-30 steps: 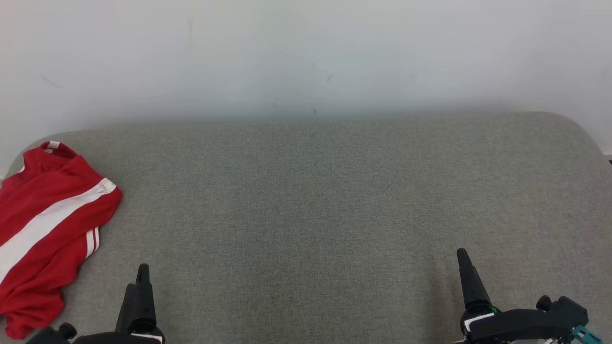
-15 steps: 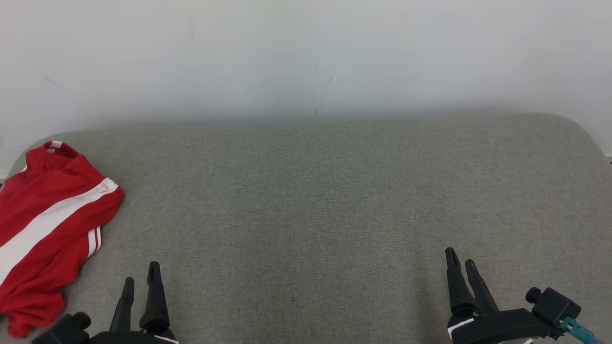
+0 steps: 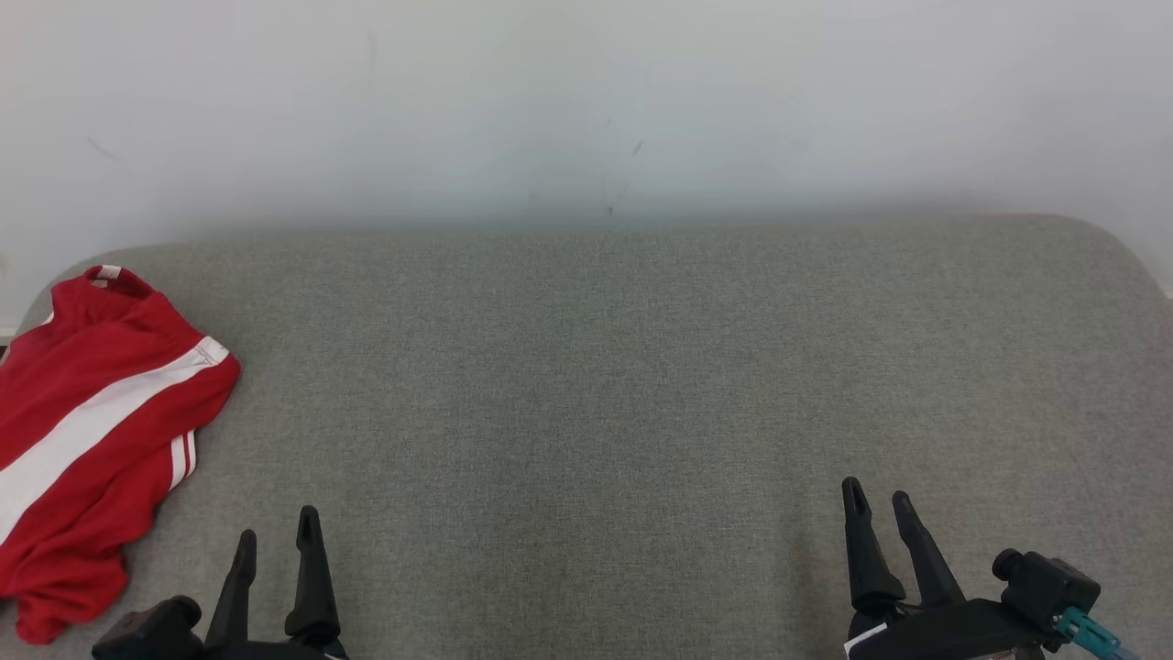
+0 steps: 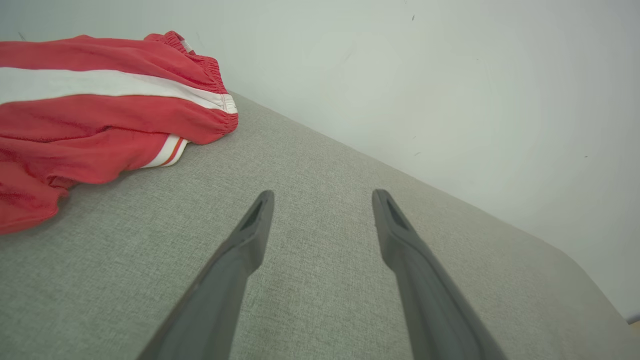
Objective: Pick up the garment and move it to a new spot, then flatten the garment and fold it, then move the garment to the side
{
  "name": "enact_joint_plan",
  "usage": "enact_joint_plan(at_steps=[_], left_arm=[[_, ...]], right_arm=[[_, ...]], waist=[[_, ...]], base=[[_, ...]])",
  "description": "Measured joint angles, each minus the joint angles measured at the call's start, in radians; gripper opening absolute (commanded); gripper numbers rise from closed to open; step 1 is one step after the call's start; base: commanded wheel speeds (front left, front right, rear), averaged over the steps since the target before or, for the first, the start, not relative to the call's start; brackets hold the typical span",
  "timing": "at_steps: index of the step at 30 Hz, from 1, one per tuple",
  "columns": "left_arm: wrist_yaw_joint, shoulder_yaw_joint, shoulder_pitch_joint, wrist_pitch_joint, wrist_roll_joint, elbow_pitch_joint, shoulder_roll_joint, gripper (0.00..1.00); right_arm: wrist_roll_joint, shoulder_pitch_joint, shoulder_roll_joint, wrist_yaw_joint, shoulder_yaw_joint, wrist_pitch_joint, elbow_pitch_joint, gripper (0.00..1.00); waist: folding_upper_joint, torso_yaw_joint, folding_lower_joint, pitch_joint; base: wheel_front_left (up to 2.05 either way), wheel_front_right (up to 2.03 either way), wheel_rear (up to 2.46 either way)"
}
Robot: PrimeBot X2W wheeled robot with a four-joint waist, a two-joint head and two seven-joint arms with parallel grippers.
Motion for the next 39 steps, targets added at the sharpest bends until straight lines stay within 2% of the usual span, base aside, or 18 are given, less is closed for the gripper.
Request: enact_joint_plan(at_steps=[18, 34, 39], left_arm=[[0.016, -0.027, 0.003, -0.046, 0.18, -0.02, 0.012, 1.0], [0.015, -0.03, 0.013, -0.079, 0.3, -0.035, 0.014, 1.0], [-0.006, -0.023, 0.021, -0.089, 0.31, -0.03, 0.012, 1.0]], right_arm=[[-0.197, 0.006, 0.0, 0.0, 0.011, -0.044, -0.001, 1.0], [-0.325, 0.012, 0.0, 0.0, 0.002, -0.078, 0.001, 1.0], [-0.359, 0.012, 0.0, 0.0, -0.003, -0.087, 0.0, 1.0]], waist=[[0.0, 0.004, 0.0, 0.01], [0.0, 0.007, -0.0001, 0.006], [0.0, 0.007, -0.0002, 0.008]], base=[[0.0, 0.0, 0.0], [0.0, 0.0, 0.0], [0.0, 0.0, 0.0]])
